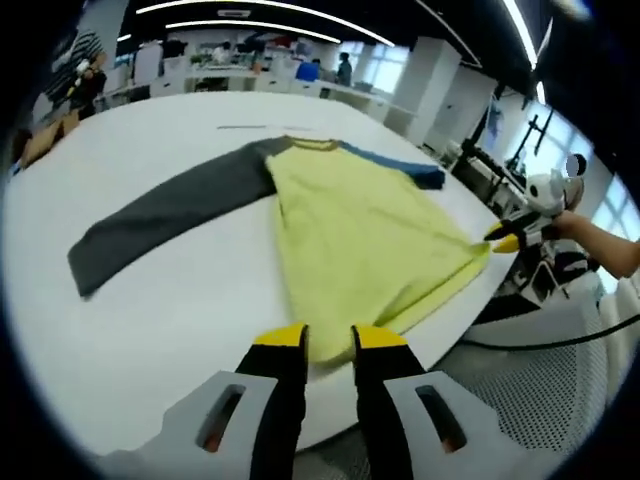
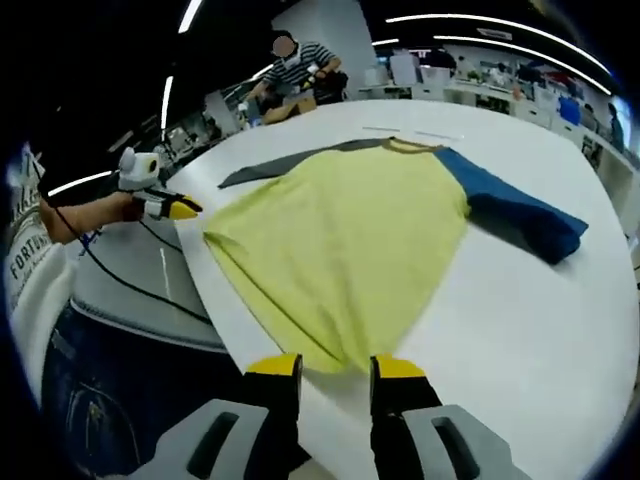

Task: Fold the garment on the visible template until the final outline fits inside the template.

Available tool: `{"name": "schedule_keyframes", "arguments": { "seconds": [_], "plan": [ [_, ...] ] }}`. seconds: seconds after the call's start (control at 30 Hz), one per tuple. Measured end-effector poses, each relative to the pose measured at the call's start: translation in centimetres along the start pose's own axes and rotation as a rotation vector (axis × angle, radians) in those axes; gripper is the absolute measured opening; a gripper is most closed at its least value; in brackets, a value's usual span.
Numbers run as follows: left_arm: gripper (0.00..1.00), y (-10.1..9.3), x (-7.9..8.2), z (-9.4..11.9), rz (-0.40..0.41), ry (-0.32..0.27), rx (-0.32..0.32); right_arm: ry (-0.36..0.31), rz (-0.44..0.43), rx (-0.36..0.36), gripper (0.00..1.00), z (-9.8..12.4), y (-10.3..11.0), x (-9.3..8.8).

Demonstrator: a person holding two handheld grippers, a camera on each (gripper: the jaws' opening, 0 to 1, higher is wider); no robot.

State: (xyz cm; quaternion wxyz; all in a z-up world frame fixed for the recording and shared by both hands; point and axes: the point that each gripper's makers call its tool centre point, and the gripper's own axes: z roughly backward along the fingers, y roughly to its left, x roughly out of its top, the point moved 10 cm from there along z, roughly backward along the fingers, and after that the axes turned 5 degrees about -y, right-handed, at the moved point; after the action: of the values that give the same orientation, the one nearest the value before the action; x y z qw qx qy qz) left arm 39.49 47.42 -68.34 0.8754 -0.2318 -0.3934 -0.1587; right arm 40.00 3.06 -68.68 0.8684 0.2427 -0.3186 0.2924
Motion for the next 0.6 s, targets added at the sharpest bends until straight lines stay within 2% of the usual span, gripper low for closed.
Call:
{"name": "schedule_keyframes", "arguments": {
  "seconds": [0.17,0.33,0.5,0.57,0.6],
  "plan": [
    [0.19,0.4,-0.5,-0.7,0.024,0.052,0.032,0.024,-0.012,-0.039,0.11,-0.6,-0.1,-0.2],
    [0.19,1.0,-1.3,-1.3,0.018,0.098,0.07,0.064,0.041,-0.063,0.03,-0.6,0.0,-0.6],
    [0.09,1.2,-1.9,-1.6,0.054,0.127,0.085,0.078,0.069,-0.054,0.0,-0.2,0.2,-1.1],
    [0.01,1.1,-2.0,-1.6,0.051,0.131,0.084,0.09,0.087,-0.05,0.0,-0.1,0.4,-1.4],
    [0.0,1.1,-2.0,-1.5,0.049,0.127,0.08,0.092,0.103,-0.044,0.0,0.0,0.5,-1.5]
  ]
}}
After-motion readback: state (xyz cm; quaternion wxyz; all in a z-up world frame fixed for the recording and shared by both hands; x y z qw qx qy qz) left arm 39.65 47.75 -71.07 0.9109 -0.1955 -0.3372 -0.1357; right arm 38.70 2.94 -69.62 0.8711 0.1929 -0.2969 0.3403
